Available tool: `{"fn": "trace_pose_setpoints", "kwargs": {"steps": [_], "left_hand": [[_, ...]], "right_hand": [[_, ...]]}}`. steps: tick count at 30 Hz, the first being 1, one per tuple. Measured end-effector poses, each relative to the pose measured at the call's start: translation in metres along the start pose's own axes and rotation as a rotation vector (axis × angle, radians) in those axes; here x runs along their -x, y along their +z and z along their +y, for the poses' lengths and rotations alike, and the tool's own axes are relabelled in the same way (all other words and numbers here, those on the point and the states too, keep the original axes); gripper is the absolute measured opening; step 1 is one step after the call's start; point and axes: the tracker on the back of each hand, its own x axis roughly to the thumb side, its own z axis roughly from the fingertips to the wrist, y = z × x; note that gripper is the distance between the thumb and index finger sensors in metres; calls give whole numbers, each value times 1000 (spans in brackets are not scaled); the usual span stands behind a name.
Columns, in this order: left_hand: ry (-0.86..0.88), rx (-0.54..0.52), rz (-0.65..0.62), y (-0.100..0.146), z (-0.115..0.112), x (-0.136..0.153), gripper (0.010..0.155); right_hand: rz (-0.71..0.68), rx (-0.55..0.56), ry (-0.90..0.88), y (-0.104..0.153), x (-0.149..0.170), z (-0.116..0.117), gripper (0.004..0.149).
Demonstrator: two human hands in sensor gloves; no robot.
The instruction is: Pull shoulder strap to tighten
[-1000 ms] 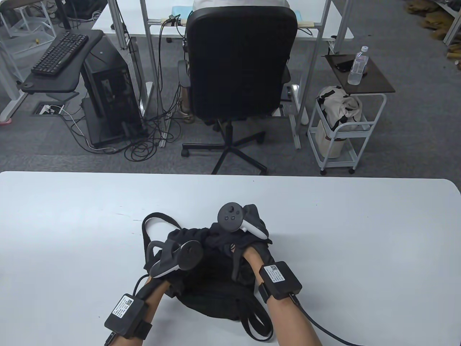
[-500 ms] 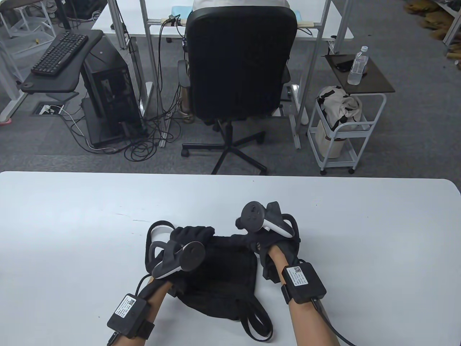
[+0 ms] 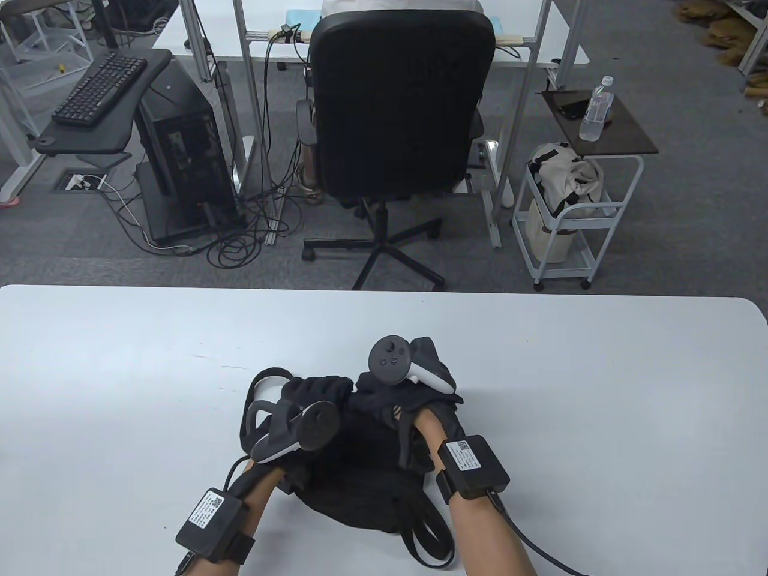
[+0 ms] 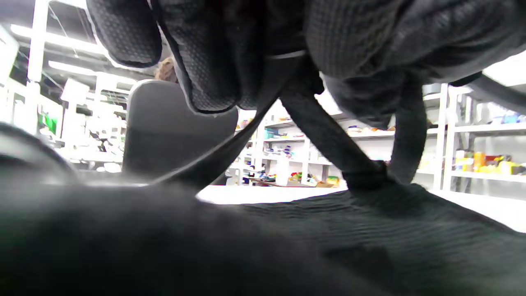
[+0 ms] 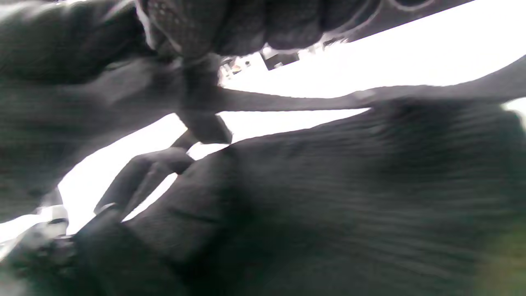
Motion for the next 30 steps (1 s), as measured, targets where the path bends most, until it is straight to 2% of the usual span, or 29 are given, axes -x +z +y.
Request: {"fn": "trace_pose_setpoints", "kwargs": {"steps": [3, 5, 6, 7, 8, 9, 12, 14, 16, 18, 20, 21, 22, 23, 26, 30], "left_hand": [[75, 22, 29, 0, -4, 15, 62], [108, 17, 11, -1, -4, 11, 63], [104, 19, 12, -3, -4, 7, 62], [88, 22, 9, -3, -3, 5, 62], [103, 17, -7, -2, -2, 2, 62], [120, 15, -11, -2, -1, 0, 63], [127, -1, -28, -1, 2, -4, 61], [133, -15, -27, 0, 4, -4, 61], [163, -28, -17, 0, 7, -3, 61], [145, -36, -12, 1, 8, 1, 62], [152, -40, -3, 0, 10, 2, 64], [145, -23, 1, -1, 11, 1, 64], [104, -20, 6, 0, 11, 0, 64], [89, -30, 8, 0, 9, -1, 64], [84, -12, 6, -2, 7, -2, 64], [103, -9, 45, -3, 4, 8, 63]], "right_hand": [[133, 50, 63, 25, 50, -22, 33], [167, 28, 29, 34, 63, -24, 33], [186, -18, 38, 36, 63, -23, 34], [204, -51, 73, 36, 61, -23, 41], [196, -75, 103, 35, 55, -23, 58], [172, -65, 83, 32, 50, -22, 67], [3, 6, -161, 16, 21, -10, 77], [-62, -55, -280, 4, 6, 3, 79], [-76, -78, -286, -6, -2, 12, 77], [-87, -23, -336, -11, -3, 13, 70], [-85, -25, -372, -13, -3, 15, 59], [-85, -19, -365, -13, -2, 15, 46], [-123, -4, -369, -12, -3, 16, 40], [-118, 3, -360, -10, -4, 15, 38], [-113, 40, -181, -2, -2, 5, 35], [19, 100, -101, 21, 39, -14, 34]]}}
